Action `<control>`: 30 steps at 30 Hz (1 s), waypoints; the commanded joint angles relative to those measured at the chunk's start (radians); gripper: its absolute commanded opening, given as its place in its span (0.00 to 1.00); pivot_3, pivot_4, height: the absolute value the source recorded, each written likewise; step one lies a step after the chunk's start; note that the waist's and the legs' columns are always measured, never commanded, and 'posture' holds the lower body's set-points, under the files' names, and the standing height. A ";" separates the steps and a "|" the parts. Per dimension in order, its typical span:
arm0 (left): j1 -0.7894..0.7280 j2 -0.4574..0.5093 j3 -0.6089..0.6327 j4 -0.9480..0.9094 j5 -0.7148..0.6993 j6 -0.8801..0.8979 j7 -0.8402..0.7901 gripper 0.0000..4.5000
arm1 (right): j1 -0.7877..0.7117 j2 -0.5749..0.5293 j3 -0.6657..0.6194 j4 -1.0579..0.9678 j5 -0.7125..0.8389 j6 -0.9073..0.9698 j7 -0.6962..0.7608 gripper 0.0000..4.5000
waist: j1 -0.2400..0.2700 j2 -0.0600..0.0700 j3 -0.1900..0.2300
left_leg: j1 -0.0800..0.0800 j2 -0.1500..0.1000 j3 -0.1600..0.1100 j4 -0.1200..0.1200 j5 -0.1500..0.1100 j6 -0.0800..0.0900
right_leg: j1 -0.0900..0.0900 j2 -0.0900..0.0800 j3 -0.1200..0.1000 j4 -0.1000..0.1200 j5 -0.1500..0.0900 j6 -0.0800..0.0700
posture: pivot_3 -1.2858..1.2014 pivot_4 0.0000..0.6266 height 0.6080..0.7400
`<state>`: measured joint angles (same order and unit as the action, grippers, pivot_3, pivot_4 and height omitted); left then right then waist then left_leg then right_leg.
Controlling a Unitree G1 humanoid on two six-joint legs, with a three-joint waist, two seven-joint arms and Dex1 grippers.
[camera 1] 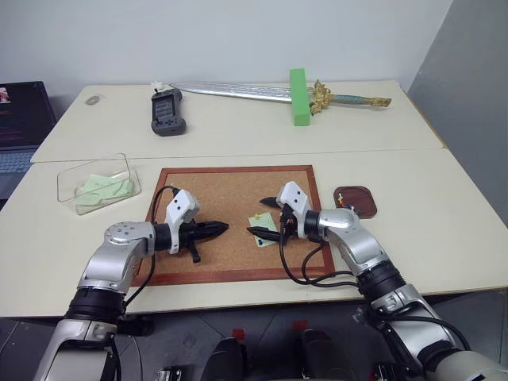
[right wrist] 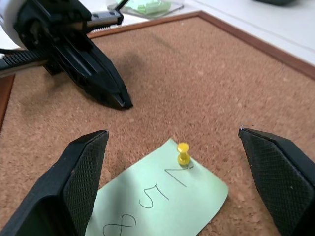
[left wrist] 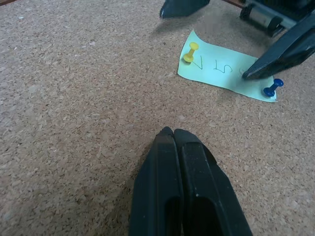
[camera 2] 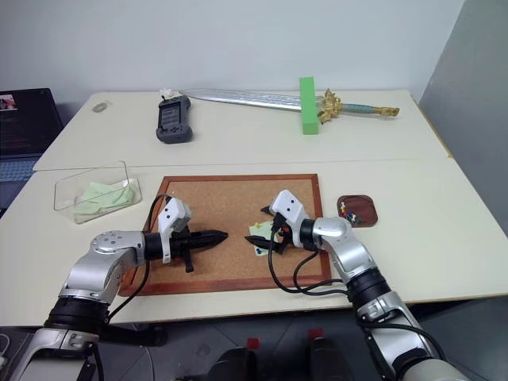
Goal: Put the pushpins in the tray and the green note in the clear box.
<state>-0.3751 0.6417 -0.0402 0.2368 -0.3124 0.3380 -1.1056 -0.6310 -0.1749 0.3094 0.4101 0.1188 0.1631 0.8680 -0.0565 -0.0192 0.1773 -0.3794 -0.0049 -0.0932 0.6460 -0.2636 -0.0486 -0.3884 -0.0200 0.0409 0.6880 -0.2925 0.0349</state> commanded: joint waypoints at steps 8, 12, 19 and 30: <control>0.021 0.001 -0.012 -0.016 0.011 0.015 -0.005 0.00 | -0.030 0.034 -0.004 0.016 -0.024 -0.049 0.010 0.52 | 0.000 0.000 0.000 | 0.000 0.000 0.000 0.000 0.000 0.000 | 0.000 0.000 0.000 0.000 0.000 0.000 | 0.52 0.24 1.00; 0.017 -0.003 -0.009 -0.021 0.004 0.025 -0.003 0.00 | -0.039 0.040 -0.007 0.036 -0.035 -0.063 0.002 0.32 | 0.000 0.000 0.000 | 0.000 0.000 0.000 0.000 0.000 0.000 | 0.000 0.000 0.000 0.000 0.000 0.000 | 0.52 0.24 1.00; 0.008 -0.007 -0.009 -0.024 0.004 0.033 -0.002 0.00 | -0.050 0.041 -0.011 0.059 -0.054 -0.080 -0.007 0.01 | 0.000 0.000 0.000 | 0.000 0.000 0.000 0.000 0.000 0.000 | 0.000 0.000 0.000 0.000 0.000 0.000 | 0.52 0.24 1.00; -0.004 -0.011 -0.015 -0.021 0.008 0.034 -0.006 0.00 | -0.046 0.039 -0.031 0.029 -0.032 -0.077 0.012 0.00 | 0.000 0.000 0.000 | 0.000 0.000 0.000 0.000 0.000 0.000 | 0.000 0.000 0.000 0.000 0.000 0.000 | 0.52 0.24 1.00</control>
<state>-0.3760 0.6367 -0.0368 0.2199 -0.3116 0.3665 -1.1034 -0.6601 -0.1419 0.2983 0.4824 0.0605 0.0937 0.8649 -0.0565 -0.0192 0.1773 -0.3796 -0.0049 -0.0938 0.6458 -0.2636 -0.0486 -0.3884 -0.0202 0.0407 0.6878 -0.2925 0.0349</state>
